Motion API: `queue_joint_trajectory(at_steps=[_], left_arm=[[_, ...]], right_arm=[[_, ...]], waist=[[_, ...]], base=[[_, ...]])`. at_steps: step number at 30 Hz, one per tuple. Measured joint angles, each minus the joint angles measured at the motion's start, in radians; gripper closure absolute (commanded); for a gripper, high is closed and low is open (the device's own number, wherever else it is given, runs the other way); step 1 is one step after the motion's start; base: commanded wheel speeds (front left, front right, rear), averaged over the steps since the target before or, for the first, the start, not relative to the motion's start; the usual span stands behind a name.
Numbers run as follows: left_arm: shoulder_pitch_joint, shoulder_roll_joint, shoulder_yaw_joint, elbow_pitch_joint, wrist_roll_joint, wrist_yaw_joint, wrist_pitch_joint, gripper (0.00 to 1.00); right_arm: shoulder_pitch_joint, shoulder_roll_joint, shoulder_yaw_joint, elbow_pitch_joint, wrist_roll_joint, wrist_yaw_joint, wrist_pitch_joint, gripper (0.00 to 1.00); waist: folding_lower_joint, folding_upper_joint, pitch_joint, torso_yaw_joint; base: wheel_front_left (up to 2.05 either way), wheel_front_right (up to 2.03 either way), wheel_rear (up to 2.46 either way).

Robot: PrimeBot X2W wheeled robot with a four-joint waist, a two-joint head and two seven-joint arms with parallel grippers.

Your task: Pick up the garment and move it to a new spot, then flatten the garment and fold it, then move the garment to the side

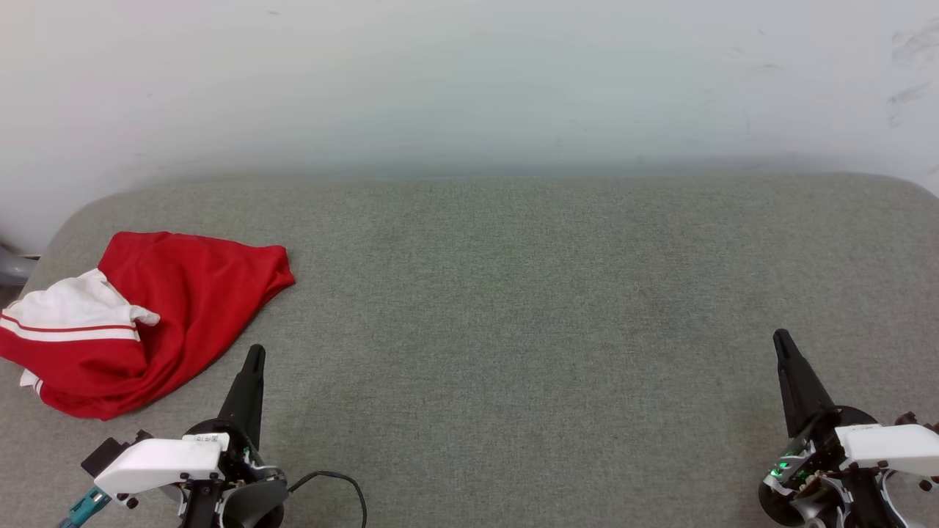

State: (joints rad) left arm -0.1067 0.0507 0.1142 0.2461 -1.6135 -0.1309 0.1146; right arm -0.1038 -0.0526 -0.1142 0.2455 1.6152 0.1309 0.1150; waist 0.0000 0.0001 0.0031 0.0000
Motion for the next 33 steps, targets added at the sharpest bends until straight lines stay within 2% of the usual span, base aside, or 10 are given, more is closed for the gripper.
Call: queue_joint_trajectory(at_steps=[22, 23, 33], left_arm=[[0.0, 0.0, 0.0, 0.0, 0.0, 0.0, 0.0, 1.0], [0.0, 0.0, 0.0, 0.0, 0.0, 0.0, 0.0, 0.0], [0.044, -0.004, -0.009, 0.034, 0.014, 0.0, -0.027, 0.0]], right_arm=[[0.0, 0.0, 0.0, 0.0, 0.0, 0.0, 0.0, 1.0], [0.0, 0.0, 0.0, 0.0, 0.0, 0.0, 0.0, 0.0], [0.047, 0.002, 0.0, 0.042, -0.024, 0.0, -0.026, 0.0]], waist=[[0.0, 0.0, 0.0, 0.0], [0.0, 0.0, 0.0, 0.0], [0.0, 0.0, 0.001, 0.0]], base=[[0.0, 0.0, 0.0], [0.0, 0.0, 0.0], [0.0, 0.0, 0.0]])
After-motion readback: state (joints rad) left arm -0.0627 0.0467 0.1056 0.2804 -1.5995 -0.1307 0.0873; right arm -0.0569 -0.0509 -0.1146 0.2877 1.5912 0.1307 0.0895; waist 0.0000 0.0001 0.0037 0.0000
